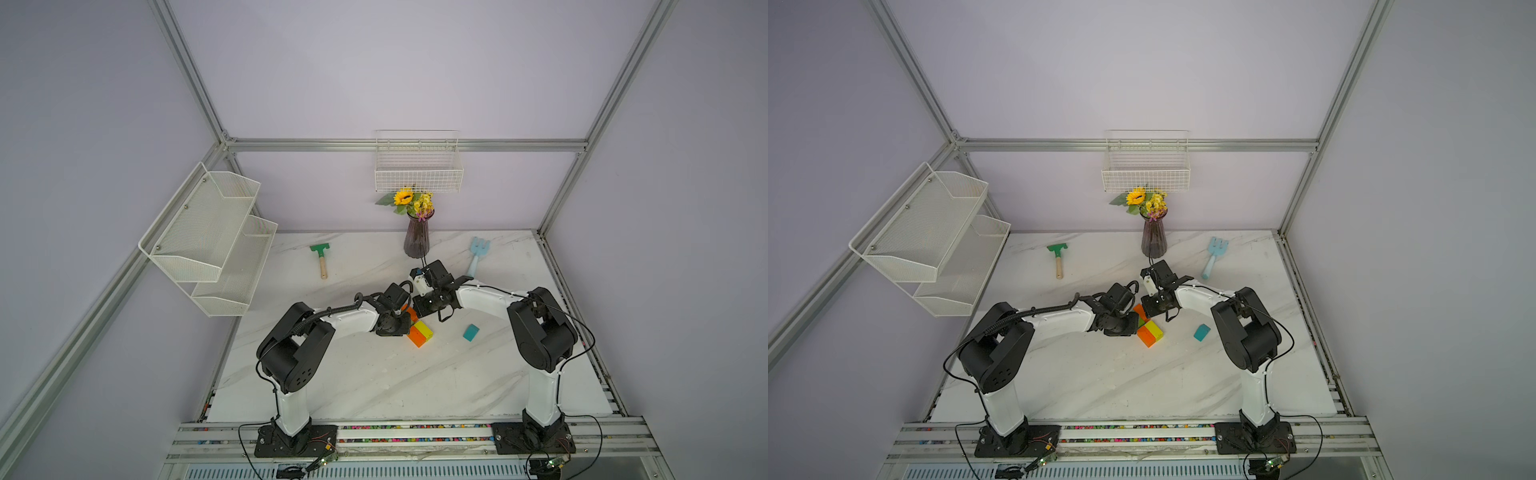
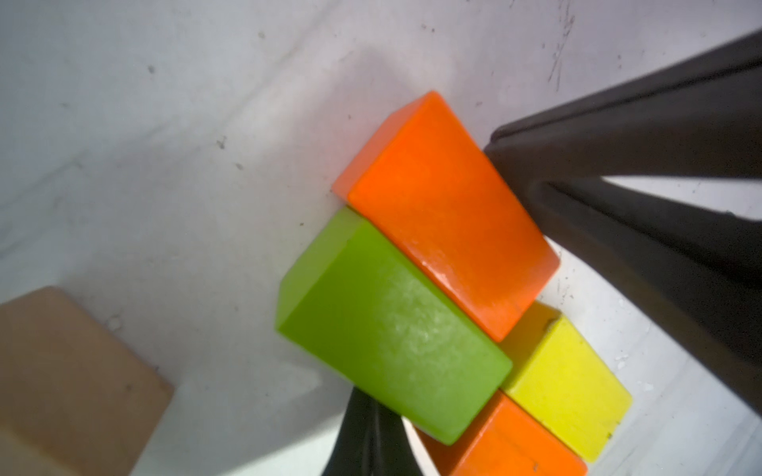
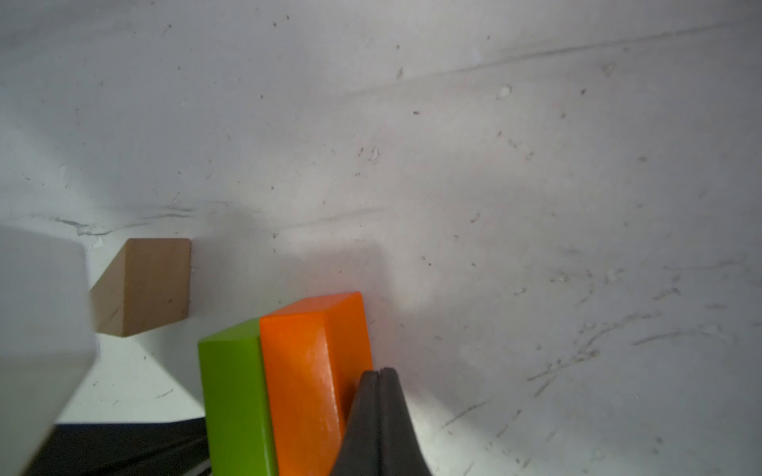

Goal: Assemble a piece of candy with building blocks
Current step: Assemble the building blocks at the center of the board.

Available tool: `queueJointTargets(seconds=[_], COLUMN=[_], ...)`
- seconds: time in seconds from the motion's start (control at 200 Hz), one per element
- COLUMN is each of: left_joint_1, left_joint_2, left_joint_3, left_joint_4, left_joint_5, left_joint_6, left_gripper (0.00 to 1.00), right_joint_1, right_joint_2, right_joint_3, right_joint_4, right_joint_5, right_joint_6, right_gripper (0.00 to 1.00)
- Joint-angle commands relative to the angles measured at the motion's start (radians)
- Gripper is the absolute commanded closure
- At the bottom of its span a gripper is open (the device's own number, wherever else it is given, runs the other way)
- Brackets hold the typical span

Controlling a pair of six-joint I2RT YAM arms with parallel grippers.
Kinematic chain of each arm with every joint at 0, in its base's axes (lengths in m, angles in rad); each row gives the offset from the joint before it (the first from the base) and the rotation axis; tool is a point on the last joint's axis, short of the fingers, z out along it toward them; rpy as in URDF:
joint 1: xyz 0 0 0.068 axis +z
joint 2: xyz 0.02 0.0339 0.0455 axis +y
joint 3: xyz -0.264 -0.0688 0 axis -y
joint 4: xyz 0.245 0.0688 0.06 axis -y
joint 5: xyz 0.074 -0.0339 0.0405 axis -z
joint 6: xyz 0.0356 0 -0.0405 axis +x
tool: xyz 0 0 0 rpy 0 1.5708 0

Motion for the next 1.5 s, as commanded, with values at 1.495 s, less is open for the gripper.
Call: queueJointTargets(seconds=[1.495], left_joint_1=[0.106], left_joint_2=[-0.273], left_joint_3=[-0.062], left_joint_4=[-0.013], left_joint_5=[-0.160], left_joint_6=[-0.006], left_gripper=[0.98], right_joint_1=[0.036], right_joint_2=[0.154], right_joint_3=[0.318], right_joint_4=[-0.150], right_joint_5=[0.015], right_joint_6=[-0.041], right_gripper=[1.00])
